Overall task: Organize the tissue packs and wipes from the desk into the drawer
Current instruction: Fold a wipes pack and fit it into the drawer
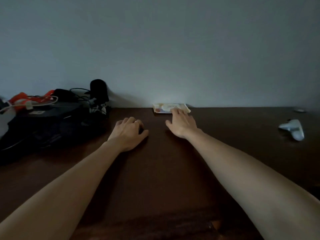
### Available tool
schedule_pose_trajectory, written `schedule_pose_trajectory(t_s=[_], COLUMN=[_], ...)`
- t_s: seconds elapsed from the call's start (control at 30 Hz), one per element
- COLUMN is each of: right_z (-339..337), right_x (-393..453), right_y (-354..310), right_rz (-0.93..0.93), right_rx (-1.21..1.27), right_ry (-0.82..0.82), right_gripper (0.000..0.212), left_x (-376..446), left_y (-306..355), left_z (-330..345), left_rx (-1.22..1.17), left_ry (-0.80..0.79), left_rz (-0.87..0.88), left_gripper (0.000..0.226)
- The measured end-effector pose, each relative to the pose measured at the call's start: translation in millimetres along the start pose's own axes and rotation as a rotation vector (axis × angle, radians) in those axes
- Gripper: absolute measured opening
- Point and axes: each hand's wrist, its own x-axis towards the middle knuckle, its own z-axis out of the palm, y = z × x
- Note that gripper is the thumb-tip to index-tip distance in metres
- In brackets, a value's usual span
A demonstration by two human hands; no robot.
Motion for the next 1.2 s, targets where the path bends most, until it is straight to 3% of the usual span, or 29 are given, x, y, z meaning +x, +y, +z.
schedule_pose_trajectory(t_s=[0.17,0.3,0.47,0.6,0.77,0.9,1.0,1.07,1.13,1.2], right_z=[32.0,28.4,12.7,-9.2,-37.3,-57.6,-66.2,-62.9,-52.2,-39.5], right_x=[72.9,90.4,70.4,2.5,-125.9,-208.4,-272.6,-311.4,-345.9,-381.1], right_y=[-0.1,-1.0,-3.7,-7.3,3.0,5.6,-5.6,-14.0,-21.1,-25.2], right_rz=[0.106,0.024,-0.103,-0.223,-0.395,-0.409,-0.464,-0.535,-0.578,-0.575], right_rx=[-0.041,-0.247,-0.368,-0.172,0.043,0.144,0.273,0.273,0.234,0.281], right_ry=[-0.115,0.001,-0.04,-0.046,0.031,0.076,0.073,0.11,0.199,0.326], right_gripper=[0.068,0.062,0.063,0.034,0.015,0.007,0.016,0.016,0.016,0.018], left_x=[17.5,14.8,7.5,-5.5,-63.0,-145.2,-220.3,-259.8,-293.2,-330.1], left_y=[-7.0,-5.8,-2.3,3.6,34.3,56.6,75.7,85.9,94.3,98.1], left_z=[13.5,11.2,7.1,-8.0,-36.9,-56.4,-68.7,-72.6,-76.0,-72.9], left_rx=[-0.015,-0.008,-0.038,-0.075,-0.219,-0.084,0.04,0.055,0.052,0.033], left_ry=[0.014,0.001,0.051,0.131,-0.27,-0.201,-0.176,-0.076,0.16,0.394], left_rz=[0.025,0.014,0.017,0.084,0.134,0.197,0.268,0.304,0.385,0.463], left_gripper=[0.053,0.053,0.062,0.086,0.105,0.117,0.134,0.115,0.069,0.042])
